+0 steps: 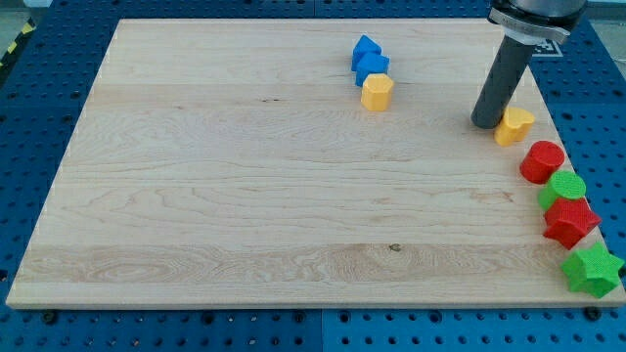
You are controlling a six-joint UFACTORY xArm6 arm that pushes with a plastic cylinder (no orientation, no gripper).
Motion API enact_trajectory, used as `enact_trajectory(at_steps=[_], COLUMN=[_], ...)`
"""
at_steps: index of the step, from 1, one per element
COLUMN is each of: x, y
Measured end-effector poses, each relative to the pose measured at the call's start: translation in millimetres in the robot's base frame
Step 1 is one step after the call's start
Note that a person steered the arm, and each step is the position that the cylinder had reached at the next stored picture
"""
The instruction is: Go to the left side of the hexagon
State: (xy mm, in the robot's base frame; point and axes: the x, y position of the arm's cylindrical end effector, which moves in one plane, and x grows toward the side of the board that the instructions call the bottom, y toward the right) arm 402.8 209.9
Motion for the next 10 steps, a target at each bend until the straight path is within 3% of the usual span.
enact_trajectory(at_steps=[1,4,6,8,10], x=[-17.6,2.1,2.1,2.1,-29.0], y=[12.3,6.7,-128.8,-147.7,-223.1])
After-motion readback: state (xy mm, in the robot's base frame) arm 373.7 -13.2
